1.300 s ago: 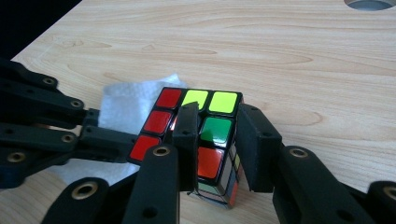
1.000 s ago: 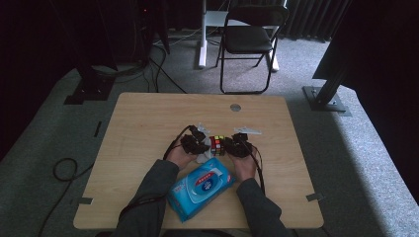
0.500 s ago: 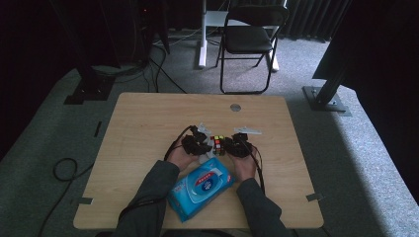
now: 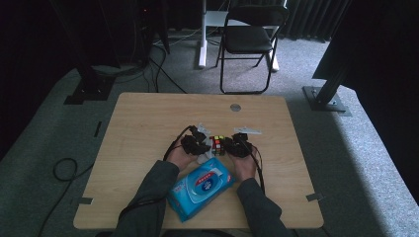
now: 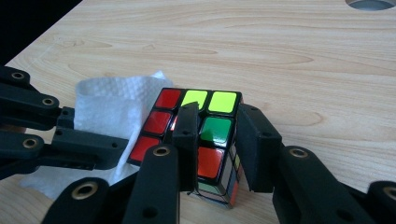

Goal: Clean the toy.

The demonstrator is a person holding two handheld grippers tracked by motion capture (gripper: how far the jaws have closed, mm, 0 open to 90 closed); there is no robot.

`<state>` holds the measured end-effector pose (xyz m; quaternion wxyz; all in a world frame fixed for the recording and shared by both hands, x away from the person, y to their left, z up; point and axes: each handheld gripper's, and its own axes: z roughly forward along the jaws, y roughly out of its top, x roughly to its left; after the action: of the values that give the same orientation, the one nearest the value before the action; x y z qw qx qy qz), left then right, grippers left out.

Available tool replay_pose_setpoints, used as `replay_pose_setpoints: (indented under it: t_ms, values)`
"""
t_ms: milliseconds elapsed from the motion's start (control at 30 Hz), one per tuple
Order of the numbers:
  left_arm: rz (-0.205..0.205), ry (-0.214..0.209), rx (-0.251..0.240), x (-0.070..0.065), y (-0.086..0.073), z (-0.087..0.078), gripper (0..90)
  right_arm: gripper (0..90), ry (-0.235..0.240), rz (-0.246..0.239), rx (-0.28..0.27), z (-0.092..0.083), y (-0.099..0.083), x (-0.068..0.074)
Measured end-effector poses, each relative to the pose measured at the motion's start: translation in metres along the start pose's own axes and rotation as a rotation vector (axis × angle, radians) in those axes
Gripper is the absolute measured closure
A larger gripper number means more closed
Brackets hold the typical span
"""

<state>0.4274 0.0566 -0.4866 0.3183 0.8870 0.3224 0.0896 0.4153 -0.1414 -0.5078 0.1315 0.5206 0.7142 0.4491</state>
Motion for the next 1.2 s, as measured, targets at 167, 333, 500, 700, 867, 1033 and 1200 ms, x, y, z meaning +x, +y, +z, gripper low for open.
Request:
replay_pose_setpoints:
  t_ms: [167,333,500,700,867,1033,1200]
  values:
    - [-0.006,0.001,0.007,0.001,0.0,0.001,83.6,70.3,-0.001,0.0,0.0,0.0,0.0,0.0]
    - [-0.004,-0.003,0.034,0.0,-0.003,0.005,83.3,70.2,0.0,-0.001,0.0,0.0,0.0,0.0]
    - [-0.004,-0.011,0.063,-0.001,-0.005,0.013,83.3,70.6,-0.002,0.001,-0.002,0.0,0.0,0.0]
    - [-0.012,-0.034,0.072,0.002,-0.006,0.016,83.1,70.8,-0.002,0.002,-0.004,0.0,0.0,0.001]
    - [-0.008,-0.028,0.114,0.002,-0.008,0.026,83.1,70.9,-0.004,0.001,-0.004,0.0,0.0,0.001]
    - [-0.019,-0.039,0.113,0.004,-0.009,0.028,82.7,70.8,-0.002,0.001,-0.005,0.0,0.0,0.0]
    - [-0.001,-0.007,0.134,0.003,-0.009,0.032,82.6,70.9,-0.004,0.001,-0.005,0.0,0.0,0.001]
